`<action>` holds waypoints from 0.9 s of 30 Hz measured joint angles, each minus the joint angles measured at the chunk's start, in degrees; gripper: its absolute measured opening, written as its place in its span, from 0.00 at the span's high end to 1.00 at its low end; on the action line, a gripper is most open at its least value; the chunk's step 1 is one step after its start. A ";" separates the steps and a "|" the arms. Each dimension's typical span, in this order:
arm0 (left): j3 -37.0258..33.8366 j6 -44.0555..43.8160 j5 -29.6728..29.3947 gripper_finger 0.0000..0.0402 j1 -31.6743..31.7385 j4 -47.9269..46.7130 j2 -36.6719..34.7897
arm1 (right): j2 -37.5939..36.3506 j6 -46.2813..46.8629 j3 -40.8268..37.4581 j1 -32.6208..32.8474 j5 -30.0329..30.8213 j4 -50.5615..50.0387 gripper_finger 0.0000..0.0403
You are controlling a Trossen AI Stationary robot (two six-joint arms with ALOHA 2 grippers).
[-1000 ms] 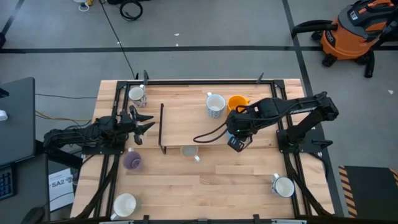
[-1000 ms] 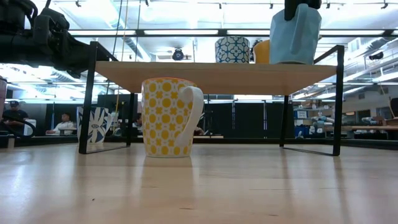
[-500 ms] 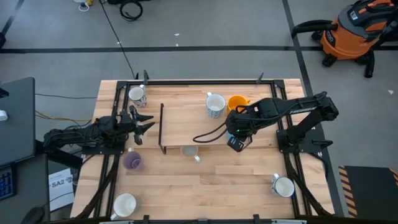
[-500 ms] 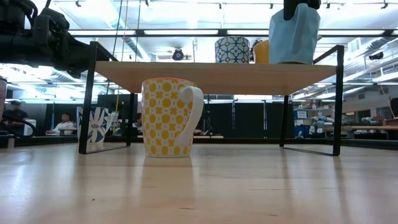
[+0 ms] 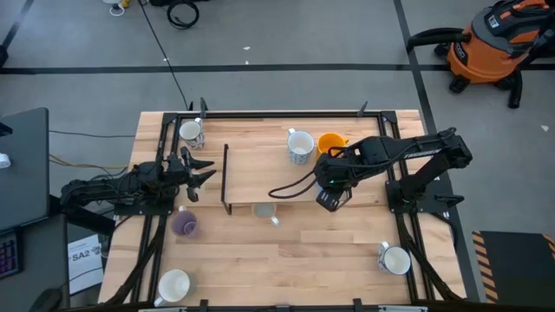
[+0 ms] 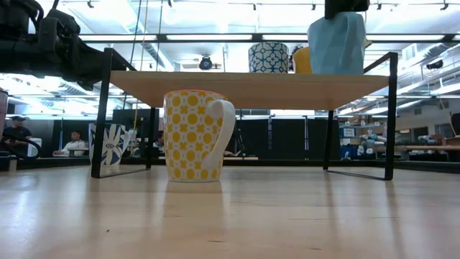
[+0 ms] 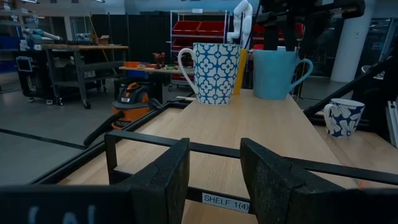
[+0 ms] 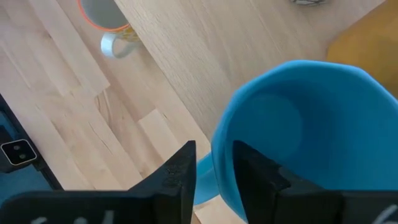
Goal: Place coffee mugs
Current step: Put the yellow patterned mug on the shelf
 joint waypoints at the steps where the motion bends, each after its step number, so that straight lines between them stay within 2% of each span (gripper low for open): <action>1: 0.00 0.00 0.00 0.63 -0.01 0.00 0.01 | 0.00 0.00 0.00 0.00 0.00 0.02 0.71; 12: 0.00 0.00 0.00 0.63 0.00 0.00 -0.01 | -0.55 -2.51 0.00 0.00 0.00 0.00 0.70; 19: 0.00 0.00 -0.02 0.63 -0.01 0.91 0.01 | -5.88 -3.23 0.00 0.00 0.88 -0.10 0.70; 23: 0.00 -0.01 -0.02 0.63 0.01 7.92 0.01 | -10.45 -3.26 0.00 0.22 2.69 -0.89 0.70; 27: 0.02 -0.09 0.27 0.63 -0.05 16.37 0.01 | -14.93 -4.79 0.00 1.57 8.20 -2.77 0.70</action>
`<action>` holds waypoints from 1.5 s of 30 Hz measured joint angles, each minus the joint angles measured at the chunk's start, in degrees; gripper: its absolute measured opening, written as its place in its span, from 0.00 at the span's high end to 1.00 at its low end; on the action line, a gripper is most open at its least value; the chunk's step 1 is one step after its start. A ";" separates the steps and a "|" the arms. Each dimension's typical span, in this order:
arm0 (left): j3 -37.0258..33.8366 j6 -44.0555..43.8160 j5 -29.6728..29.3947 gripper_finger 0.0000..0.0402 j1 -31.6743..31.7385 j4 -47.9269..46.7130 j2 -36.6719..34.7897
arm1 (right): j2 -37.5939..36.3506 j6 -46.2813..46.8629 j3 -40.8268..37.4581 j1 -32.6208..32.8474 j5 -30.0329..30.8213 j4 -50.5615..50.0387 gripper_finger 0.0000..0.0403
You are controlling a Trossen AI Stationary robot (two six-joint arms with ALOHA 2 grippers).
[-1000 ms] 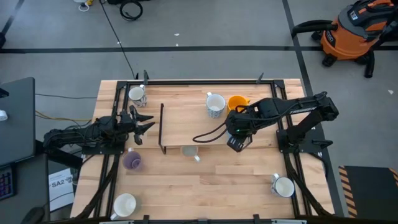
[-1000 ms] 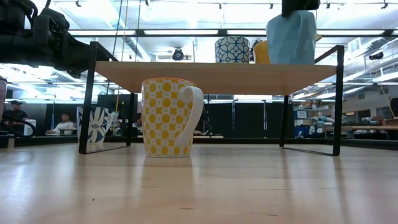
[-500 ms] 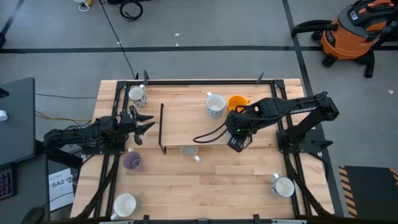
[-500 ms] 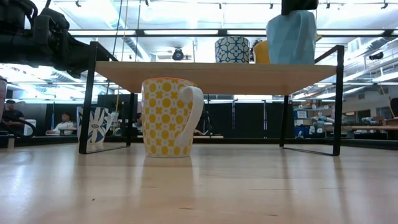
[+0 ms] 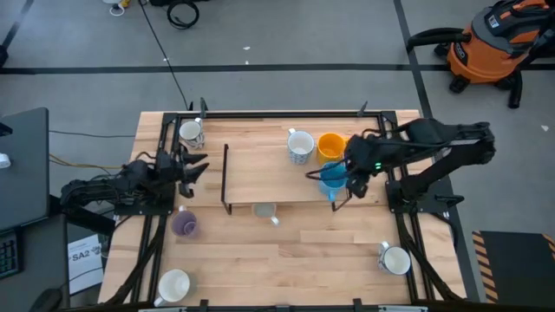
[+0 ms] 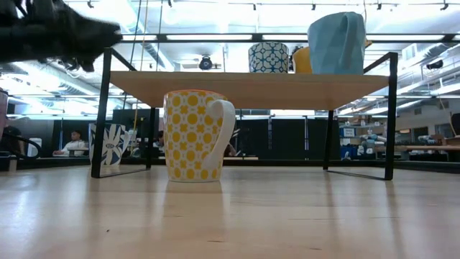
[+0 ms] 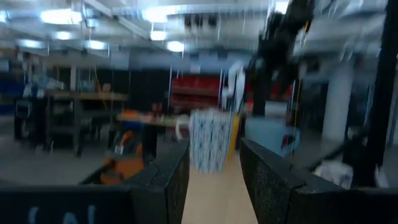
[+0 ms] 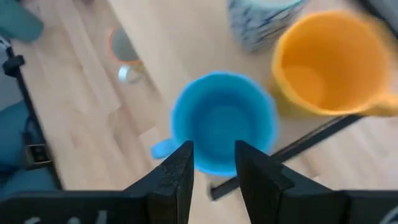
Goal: Place coffee mugs
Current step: Put the yellow patterned mug on the shelf
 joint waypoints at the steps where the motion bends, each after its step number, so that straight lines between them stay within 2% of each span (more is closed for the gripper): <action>1: 0.13 0.00 0.73 0.63 -0.03 1.31 -0.02 | -1.04 -0.31 0.00 0.30 1.78 -0.21 0.70; 6: 4.34 -1.57 3.43 0.63 -0.03 1.61 1.98 | -5.52 0.11 0.00 1.09 6.91 -0.28 0.70; 9: 7.74 -2.41 4.81 0.63 -0.18 0.85 6.48 | -7.05 0.15 0.00 1.12 7.92 -0.23 0.70; 13: 13.95 -3.06 7.56 0.63 -1.78 0.44 15.58 | -7.67 0.26 0.00 1.12 8.80 0.13 0.70; 19: 25.35 -2.76 9.45 0.63 -7.10 -4.82 32.85 | -6.63 0.28 0.00 1.12 8.56 0.15 0.70; 26: 39.58 -2.54 9.27 0.63 -14.71 -15.41 50.66 | -4.78 0.20 -0.02 1.12 6.66 0.13 0.70; 36: 60.62 -3.66 3.01 0.63 -21.94 -39.54 70.29 | -3.34 0.70 -0.02 1.12 5.29 0.13 0.70; 40: 65.46 -7.66 1.50 0.63 -23.31 -43.77 76.35 | -3.30 0.62 -0.02 1.12 5.29 0.18 0.70; 45: 67.85 -11.08 1.44 0.63 -24.32 -44.64 82.30 | -3.30 0.11 -0.04 1.12 5.53 0.22 0.70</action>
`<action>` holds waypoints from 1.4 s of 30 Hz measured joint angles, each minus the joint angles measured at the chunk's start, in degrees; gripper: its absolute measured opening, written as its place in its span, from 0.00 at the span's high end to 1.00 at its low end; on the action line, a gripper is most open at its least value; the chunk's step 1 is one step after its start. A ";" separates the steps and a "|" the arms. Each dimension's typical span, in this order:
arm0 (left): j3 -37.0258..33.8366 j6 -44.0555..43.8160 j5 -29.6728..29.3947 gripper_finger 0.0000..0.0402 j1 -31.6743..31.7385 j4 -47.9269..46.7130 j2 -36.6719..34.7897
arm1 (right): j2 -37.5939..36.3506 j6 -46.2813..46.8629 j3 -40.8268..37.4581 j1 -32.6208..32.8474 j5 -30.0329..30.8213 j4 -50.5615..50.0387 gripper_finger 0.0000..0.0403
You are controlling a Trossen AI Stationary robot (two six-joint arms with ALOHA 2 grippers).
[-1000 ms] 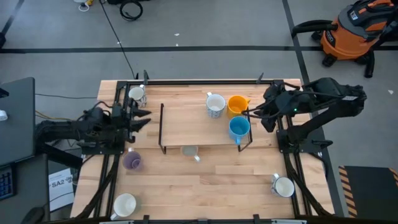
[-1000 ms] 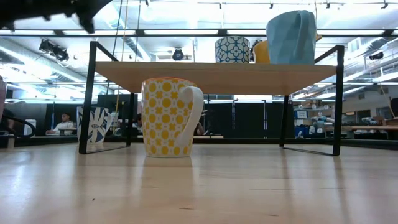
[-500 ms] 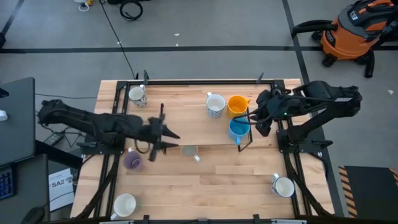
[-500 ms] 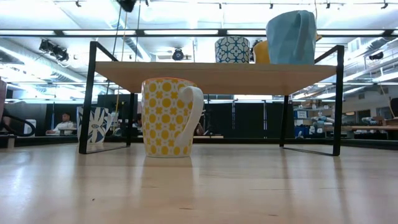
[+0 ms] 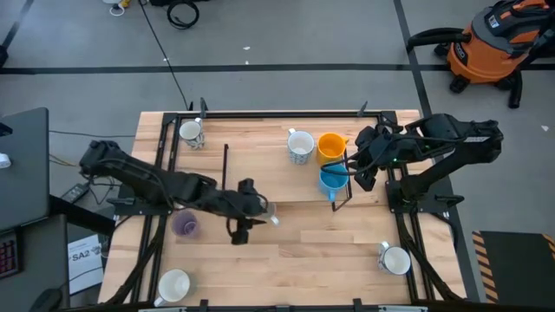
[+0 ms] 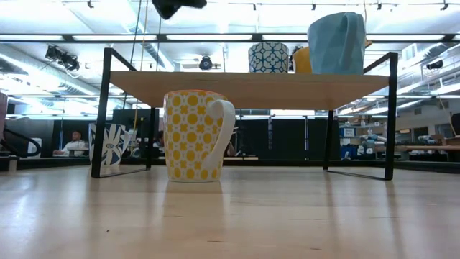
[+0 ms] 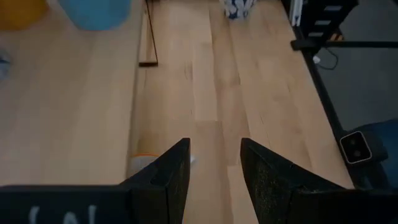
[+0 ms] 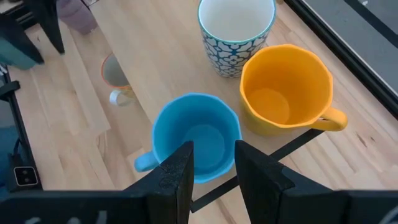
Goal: Place coffee mugs
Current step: Put the yellow patterned mug on the shelf
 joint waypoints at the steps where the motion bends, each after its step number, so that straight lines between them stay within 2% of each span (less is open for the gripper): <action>1: 0.11 -0.61 0.00 0.63 -0.17 0.00 0.89 | 0.00 0.00 0.00 0.00 0.01 0.00 0.70; 15: 0.12 -5.54 -0.40 0.63 -0.82 -2.24 10.25 | 0.00 0.00 0.00 0.00 0.21 0.36 0.70; 20: 0.12 -5.52 -3.06 0.63 -0.82 -2.22 12.57 | 0.00 -0.02 0.00 0.00 0.22 0.35 0.70; 30: 0.10 -5.54 -9.99 0.63 -0.82 -2.72 13.56 | 0.00 -0.65 -0.02 0.00 0.26 0.35 0.70; 42: 0.06 -8.05 -9.32 0.63 -0.78 -4.39 15.30 | 0.00 -1.97 -0.02 0.00 0.33 0.35 0.70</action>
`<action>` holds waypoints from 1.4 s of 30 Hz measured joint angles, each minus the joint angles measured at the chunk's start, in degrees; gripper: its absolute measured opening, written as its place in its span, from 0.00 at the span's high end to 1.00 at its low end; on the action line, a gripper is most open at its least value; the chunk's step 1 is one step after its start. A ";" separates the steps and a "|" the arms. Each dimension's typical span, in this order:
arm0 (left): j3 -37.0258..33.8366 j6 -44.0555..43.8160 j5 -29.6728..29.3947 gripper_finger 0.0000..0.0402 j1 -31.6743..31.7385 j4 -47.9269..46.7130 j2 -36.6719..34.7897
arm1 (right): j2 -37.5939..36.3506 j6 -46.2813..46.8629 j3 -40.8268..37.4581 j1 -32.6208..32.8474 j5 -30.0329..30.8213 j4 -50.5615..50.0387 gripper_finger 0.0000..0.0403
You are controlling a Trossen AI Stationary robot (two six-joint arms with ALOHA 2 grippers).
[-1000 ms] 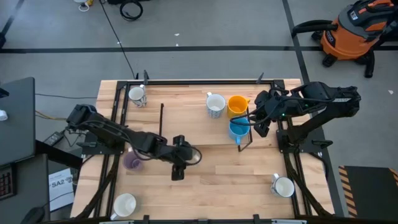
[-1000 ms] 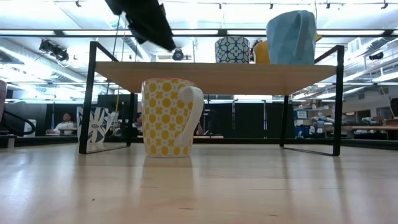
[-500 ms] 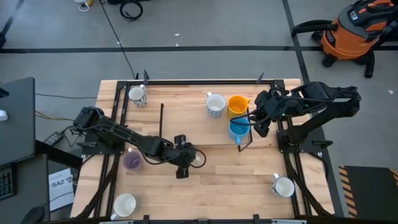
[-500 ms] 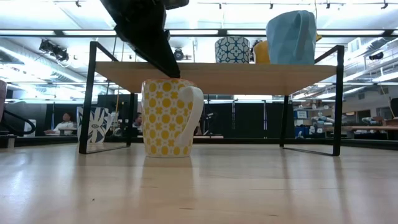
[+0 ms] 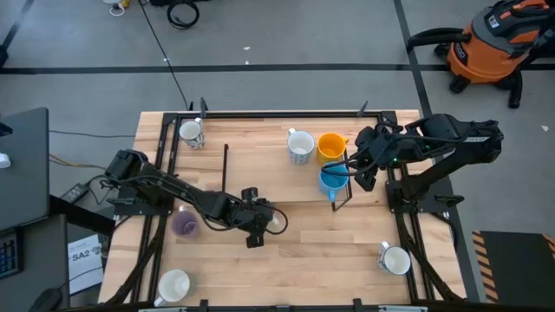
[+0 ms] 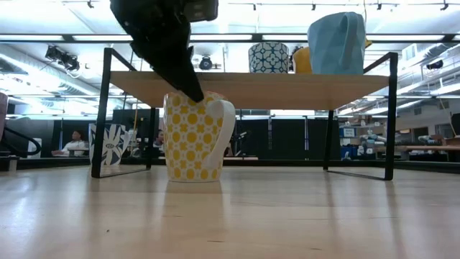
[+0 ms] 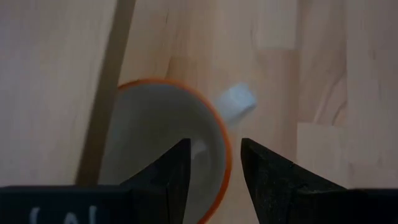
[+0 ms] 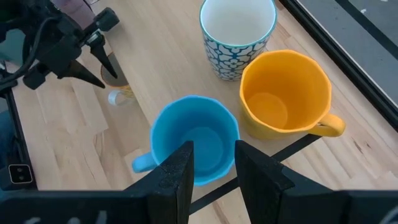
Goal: Place coffee mugs
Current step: Put the yellow patterned mug on the shelf
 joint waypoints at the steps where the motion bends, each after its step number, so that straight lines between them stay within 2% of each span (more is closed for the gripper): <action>1: 0.00 0.00 0.14 0.63 0.00 -0.69 0.04 | 0.00 0.00 0.00 0.00 0.00 -0.02 0.70; 9: 0.00 0.28 2.41 0.70 -0.02 -1.62 0.38 | 0.00 -0.02 0.00 0.00 0.00 -0.04 0.70; 20: 0.04 0.09 2.96 0.93 0.00 -1.64 0.34 | 0.00 -0.05 0.00 0.00 -0.02 -0.04 0.70; 26: 0.12 0.61 6.36 0.93 -0.01 -1.61 0.18 | 0.00 -2.44 0.00 0.00 -0.02 -0.02 0.70; 32: 1.63 4.80 13.52 0.92 -0.90 -1.44 -0.53 | 0.00 -2.59 0.00 0.00 -0.04 -0.04 0.70; 37: 7.92 11.50 20.30 0.93 -1.82 -0.95 -0.62 | -0.02 -2.60 0.00 0.00 -0.04 -0.04 0.70; 42: 14.91 18.04 22.44 0.93 -2.29 -1.34 -0.64 | 0.00 -2.60 0.00 -0.02 -0.07 -0.04 0.70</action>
